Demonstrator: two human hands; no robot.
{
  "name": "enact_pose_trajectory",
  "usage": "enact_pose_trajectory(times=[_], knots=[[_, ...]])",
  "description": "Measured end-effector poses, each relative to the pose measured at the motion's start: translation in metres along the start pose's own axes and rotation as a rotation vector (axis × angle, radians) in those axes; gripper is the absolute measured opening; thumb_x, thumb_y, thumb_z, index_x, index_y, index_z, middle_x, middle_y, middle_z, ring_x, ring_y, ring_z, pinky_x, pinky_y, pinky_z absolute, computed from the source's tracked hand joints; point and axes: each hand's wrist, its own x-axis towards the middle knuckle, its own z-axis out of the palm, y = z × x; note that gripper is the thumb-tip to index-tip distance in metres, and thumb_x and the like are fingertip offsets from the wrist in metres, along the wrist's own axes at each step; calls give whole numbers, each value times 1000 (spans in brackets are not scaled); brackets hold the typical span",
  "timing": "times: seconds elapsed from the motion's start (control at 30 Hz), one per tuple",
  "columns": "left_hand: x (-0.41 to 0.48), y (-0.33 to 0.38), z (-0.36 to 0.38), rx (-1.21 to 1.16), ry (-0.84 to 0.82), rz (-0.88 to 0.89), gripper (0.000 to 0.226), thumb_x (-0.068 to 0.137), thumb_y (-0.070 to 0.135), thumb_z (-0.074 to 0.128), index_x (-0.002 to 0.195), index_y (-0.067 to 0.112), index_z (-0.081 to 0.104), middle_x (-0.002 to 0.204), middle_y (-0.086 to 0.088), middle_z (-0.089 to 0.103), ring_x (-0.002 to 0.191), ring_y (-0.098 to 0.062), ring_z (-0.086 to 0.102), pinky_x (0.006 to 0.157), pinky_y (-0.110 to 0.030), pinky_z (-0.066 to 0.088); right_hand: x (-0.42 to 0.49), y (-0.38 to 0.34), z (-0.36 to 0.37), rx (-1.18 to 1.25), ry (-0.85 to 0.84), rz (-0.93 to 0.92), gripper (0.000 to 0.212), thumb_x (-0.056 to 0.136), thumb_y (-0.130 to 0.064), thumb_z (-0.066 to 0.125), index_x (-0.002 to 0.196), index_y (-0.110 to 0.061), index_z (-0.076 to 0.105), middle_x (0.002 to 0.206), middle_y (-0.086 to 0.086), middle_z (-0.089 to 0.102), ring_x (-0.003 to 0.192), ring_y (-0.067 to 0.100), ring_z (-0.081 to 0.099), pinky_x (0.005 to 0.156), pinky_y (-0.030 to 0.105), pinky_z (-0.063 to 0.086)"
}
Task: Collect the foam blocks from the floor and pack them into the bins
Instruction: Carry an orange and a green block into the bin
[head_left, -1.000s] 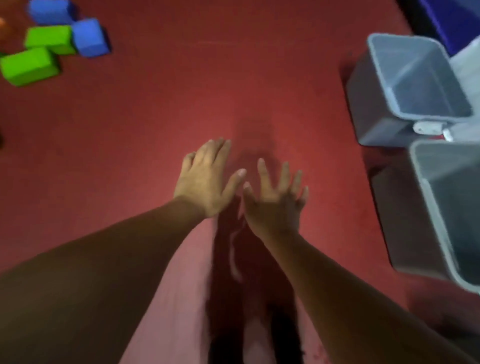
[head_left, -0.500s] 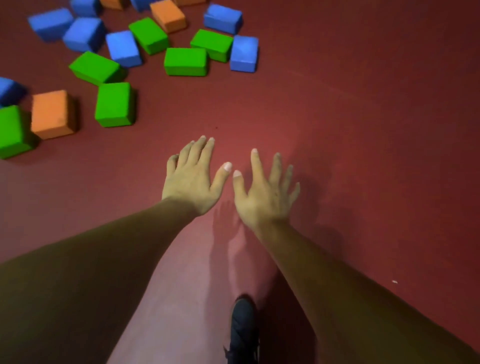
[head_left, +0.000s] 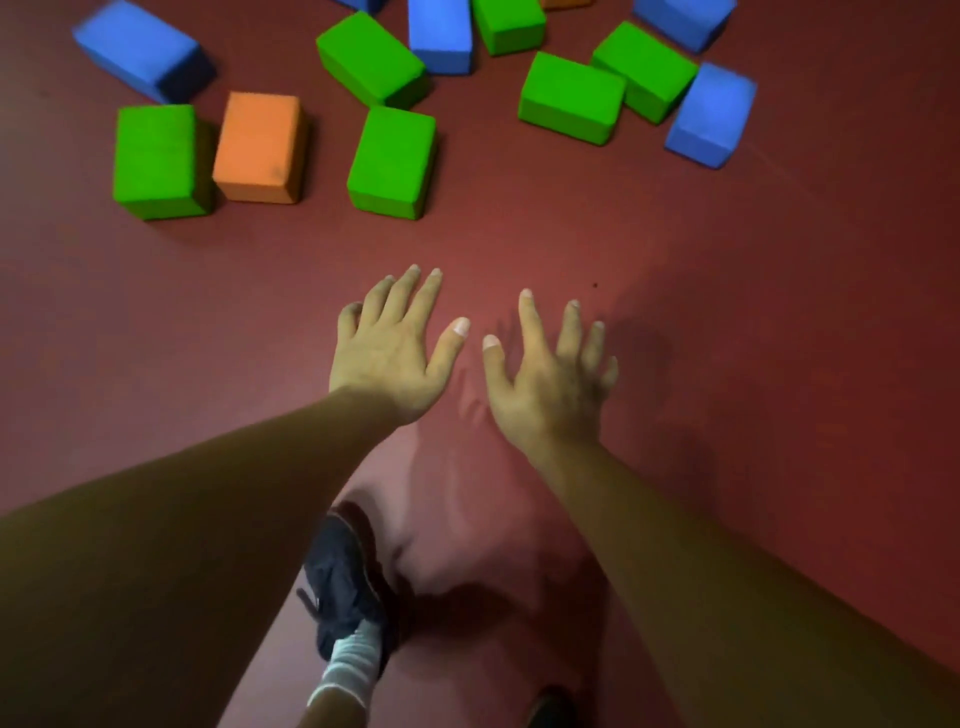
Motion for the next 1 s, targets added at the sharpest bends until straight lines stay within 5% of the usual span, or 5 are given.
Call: enact_pose_trajectory(times=[0.53, 0.83, 1.0], knots=[[252, -227, -108, 43, 29, -24, 79, 92, 70, 11, 159, 31, 27, 165, 0, 27, 149, -26, 27, 115, -51, 23, 233, -260, 58, -107, -24, -135, 73, 94, -69, 40, 159, -41, 21, 165, 20, 20, 152, 43, 12, 117, 64, 13], [375, -308, -52, 11, -146, -75, 83, 86, 74, 2, 160, 39, 11, 169, 6, 9, 153, -21, 14, 120, -57, 18, 344, -312, 177, -140, -63, -50, 71, 91, -73, 46, 153, -39, 42, 155, 25, 40, 143, 50, 32, 107, 68, 28], [422, -344, 13, -9, -184, -22, 80, 90, 73, 4, 161, 36, 8, 170, 3, 6, 154, -22, 9, 123, -54, 9, 393, -314, 237, -190, -204, -15, 79, 89, -75, 23, 160, -42, 16, 165, 22, 14, 151, 46, 11, 113, 66, 19]])
